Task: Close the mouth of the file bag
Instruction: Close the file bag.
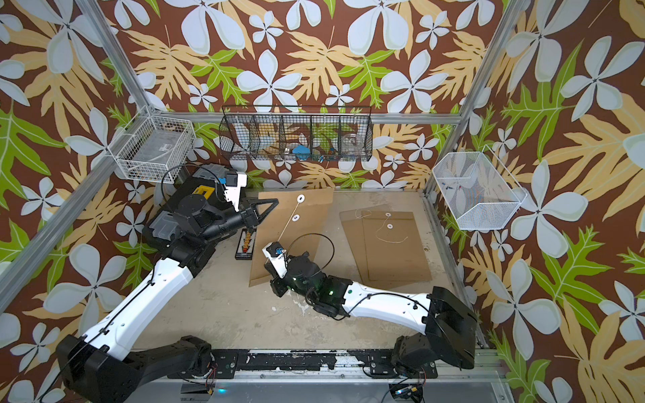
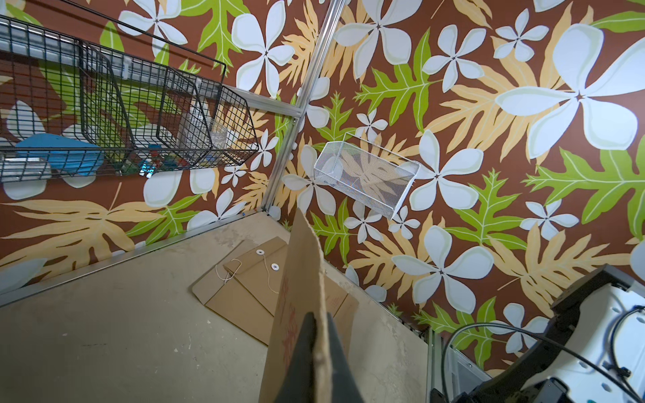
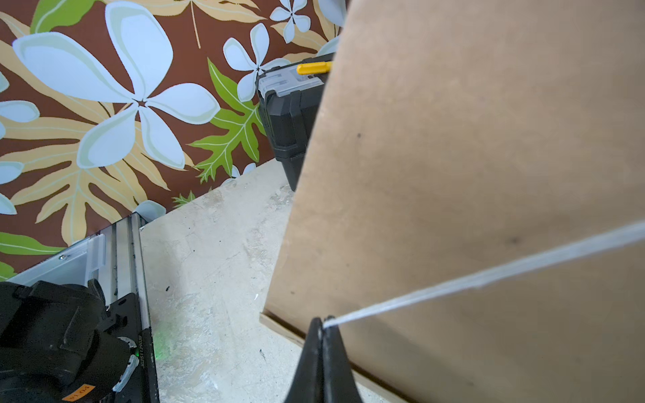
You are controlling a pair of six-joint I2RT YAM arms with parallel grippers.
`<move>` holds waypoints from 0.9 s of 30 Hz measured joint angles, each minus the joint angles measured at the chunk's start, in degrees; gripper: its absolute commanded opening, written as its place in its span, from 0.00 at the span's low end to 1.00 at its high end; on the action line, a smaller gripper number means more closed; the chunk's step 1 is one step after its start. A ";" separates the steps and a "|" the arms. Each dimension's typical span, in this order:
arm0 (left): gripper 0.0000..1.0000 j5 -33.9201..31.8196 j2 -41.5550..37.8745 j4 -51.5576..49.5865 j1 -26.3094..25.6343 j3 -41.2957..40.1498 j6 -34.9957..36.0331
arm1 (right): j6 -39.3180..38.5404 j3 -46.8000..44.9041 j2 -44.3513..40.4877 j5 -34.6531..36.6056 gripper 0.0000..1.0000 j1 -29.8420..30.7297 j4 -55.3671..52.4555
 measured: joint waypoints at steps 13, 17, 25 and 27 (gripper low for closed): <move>0.00 3.21 -0.55 1.81 0.00 1.07 -6.10 | -0.37 -1.25 1.97 1.22 0.00 -3.72 0.37; 0.00 3.52 -0.55 1.81 0.02 1.33 -7.48 | -0.42 -2.51 2.03 1.09 0.00 -5.49 1.51; 0.00 4.76 -0.85 1.73 2.97 1.55 -8.59 | -0.87 -6.25 -0.42 -0.13 0.00 -9.49 2.34; 0.00 5.22 -1.09 1.70 4.02 1.42 -8.79 | -0.83 -7.43 -1.46 -0.13 0.00 -10.78 2.45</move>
